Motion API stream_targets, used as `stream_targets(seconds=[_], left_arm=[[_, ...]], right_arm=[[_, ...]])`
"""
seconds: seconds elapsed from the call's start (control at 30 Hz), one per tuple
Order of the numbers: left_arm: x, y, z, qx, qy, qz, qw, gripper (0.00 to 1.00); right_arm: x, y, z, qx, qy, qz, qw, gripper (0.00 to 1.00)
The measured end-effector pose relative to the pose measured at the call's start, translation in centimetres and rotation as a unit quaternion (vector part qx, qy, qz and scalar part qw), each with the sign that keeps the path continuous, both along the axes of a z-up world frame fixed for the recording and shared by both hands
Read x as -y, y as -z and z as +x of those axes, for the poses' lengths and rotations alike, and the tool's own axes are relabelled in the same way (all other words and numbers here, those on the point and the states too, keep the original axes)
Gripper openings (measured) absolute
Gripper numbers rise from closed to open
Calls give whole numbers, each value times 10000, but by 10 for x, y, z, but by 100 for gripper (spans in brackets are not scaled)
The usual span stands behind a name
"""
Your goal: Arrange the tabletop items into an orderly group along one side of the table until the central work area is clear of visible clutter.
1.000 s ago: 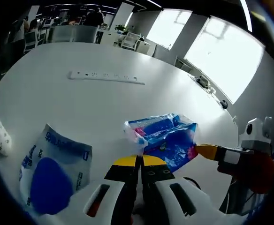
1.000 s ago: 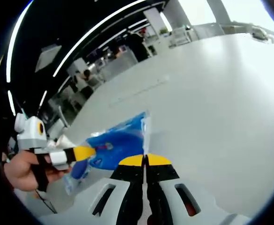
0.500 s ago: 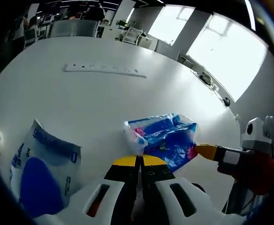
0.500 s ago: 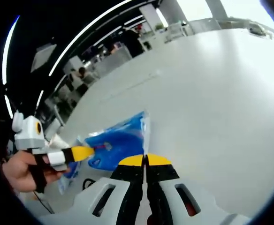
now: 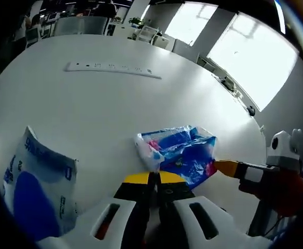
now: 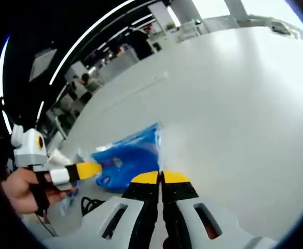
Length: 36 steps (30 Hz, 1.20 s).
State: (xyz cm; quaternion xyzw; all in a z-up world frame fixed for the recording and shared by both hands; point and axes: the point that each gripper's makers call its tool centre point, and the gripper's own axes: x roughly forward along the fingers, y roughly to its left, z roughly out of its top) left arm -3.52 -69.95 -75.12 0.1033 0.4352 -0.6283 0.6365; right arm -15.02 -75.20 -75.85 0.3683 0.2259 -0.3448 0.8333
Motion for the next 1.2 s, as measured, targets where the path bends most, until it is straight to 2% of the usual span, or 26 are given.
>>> stream_targets(seconds=[0.17, 0.43, 0.53, 0.63, 0.73, 1.03, 1.2], left_arm=[[-4, 0, 0, -34, 12, 61, 10000, 4], [-10, 0, 7, -66, 17, 101, 9999, 10], [-15, -4, 8, -115, -3, 43, 9999, 11], [-23, -5, 11, -47, 34, 30, 10000, 12], [-28, -5, 13, -150, -10, 17, 9999, 14], [-39, -10, 18, -129, -70, -11, 9999, 14], [-47, -14, 18, -154, -102, -40, 9998, 13]], right_arm=[[0, 6, -3, -90, 43, 35, 9999, 1], [0, 4, -4, -72, 74, 19, 9999, 3], [0, 1, -5, -68, 77, -6, 9999, 3], [-1, -3, -4, -38, 88, -35, 9999, 3], [-5, -6, -2, -43, 66, -59, 10000, 2], [-9, -13, 2, -91, -73, -138, 9998, 3], [-7, -15, 4, -183, -205, -219, 9994, 8]])
